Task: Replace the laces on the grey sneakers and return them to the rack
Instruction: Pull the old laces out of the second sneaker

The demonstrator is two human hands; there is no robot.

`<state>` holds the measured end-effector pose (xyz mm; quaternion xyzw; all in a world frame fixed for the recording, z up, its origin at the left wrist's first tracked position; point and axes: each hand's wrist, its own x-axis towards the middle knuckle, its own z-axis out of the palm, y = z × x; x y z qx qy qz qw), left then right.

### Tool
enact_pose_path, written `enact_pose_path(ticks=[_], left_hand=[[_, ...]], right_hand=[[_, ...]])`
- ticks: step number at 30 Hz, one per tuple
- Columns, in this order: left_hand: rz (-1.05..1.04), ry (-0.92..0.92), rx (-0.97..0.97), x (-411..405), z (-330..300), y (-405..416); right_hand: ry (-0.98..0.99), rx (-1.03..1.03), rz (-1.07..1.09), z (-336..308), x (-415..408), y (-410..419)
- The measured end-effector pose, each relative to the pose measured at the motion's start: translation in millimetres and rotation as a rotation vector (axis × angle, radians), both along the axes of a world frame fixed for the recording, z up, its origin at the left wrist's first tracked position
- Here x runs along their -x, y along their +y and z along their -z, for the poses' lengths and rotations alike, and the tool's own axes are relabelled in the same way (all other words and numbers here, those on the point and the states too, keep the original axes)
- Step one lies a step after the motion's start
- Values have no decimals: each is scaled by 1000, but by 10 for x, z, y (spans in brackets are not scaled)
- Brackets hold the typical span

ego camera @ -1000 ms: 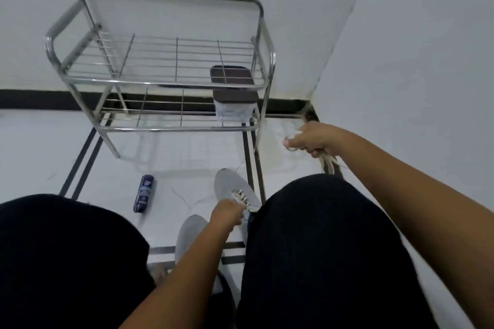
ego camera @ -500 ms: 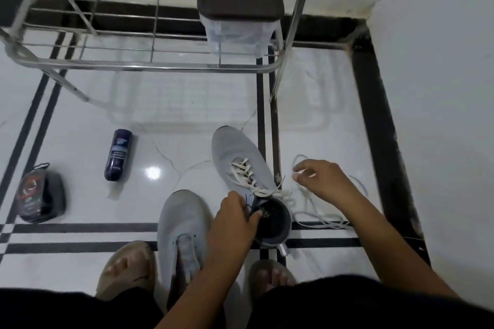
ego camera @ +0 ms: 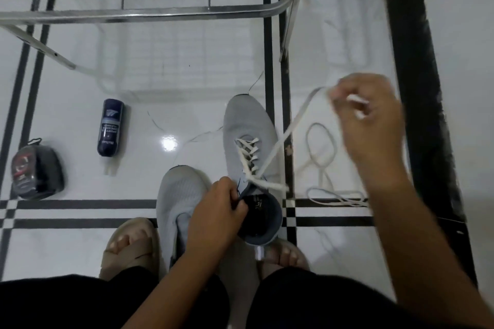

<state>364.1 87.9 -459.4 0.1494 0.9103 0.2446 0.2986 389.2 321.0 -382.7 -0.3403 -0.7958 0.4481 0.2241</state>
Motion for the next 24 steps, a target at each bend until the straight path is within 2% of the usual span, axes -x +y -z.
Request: enact_pose_path(ticks=[2, 6, 8, 10, 12, 15, 17, 19, 22, 24], left_hand=[[37, 5, 12, 18, -25, -12], [68, 87, -125, 89, -91, 86], [77, 81, -146, 138, -114, 158], [39, 8, -137, 194, -113, 209], [-34, -126, -129, 258, -110, 252], [-149, -381, -209, 359, -141, 290], [-130, -433, -243, 400, -177, 282], [-19, -325, -238, 408, -198, 265], [178, -23, -216, 358, -176, 274], [148, 1, -249, 308, -172, 311]], right_hand=[[-12, 1, 123, -96, 33, 268], [-377, 96, -19, 140, -100, 177], [-456, 171, -116, 281, -219, -80], [-545, 331, -271, 433, -334, -377], [-532, 424, -354, 544, -391, -634], [-373, 458, -334, 595, -362, -807], [-332, 488, -307, 598, -345, -780], [-388, 416, -305, 610, -344, -695], [-546, 371, -414, 621, -342, -621], [-563, 319, -460, 636, -334, -661]])
